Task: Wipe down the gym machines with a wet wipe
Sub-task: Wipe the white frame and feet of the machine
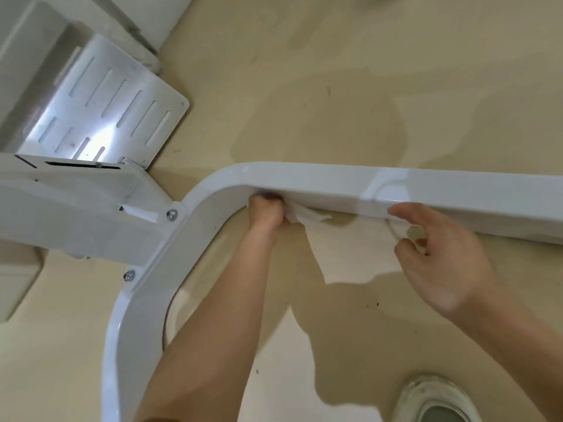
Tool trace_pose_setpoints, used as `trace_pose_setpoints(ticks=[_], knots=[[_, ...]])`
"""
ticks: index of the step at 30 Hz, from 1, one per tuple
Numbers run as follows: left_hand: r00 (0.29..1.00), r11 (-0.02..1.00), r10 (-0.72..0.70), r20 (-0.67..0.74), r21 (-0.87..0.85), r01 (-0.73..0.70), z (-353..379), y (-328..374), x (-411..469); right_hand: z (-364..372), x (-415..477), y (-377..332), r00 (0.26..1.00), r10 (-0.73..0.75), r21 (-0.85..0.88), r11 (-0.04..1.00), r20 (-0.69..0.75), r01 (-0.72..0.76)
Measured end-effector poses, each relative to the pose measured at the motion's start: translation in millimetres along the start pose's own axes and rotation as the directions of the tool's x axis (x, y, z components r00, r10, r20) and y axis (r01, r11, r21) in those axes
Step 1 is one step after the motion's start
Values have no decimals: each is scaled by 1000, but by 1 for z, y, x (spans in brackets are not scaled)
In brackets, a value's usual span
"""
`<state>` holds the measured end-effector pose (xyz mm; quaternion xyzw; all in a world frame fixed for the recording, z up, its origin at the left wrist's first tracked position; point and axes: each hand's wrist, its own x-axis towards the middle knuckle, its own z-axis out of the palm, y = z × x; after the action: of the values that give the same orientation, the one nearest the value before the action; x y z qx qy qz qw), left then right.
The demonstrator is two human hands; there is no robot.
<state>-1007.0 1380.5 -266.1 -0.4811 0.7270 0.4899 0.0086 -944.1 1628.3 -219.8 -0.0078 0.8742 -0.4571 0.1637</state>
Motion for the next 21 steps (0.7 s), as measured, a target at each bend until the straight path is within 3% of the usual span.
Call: trace_pose_setpoints(ticks=[4, 6, 13, 21], knots=[[983, 905, -133, -126, -421, 69, -11, 10, 5, 10, 4, 0, 1000, -5, 44, 999, -28, 6], [972, 865, -151, -178, -500, 43, -10, 10, 1, 10, 5, 1, 999, 16, 95, 995, -43, -11], [946, 906, -143, -290, -424, 7, -5, 22, 3, 1, -1, 7, 997, 48, 214, 976, -66, -33], [981, 962, 59, -187, -251, -106, 39, 15, -69, -9, -18, 24, 994, 99, 311, 947, -54, -77]])
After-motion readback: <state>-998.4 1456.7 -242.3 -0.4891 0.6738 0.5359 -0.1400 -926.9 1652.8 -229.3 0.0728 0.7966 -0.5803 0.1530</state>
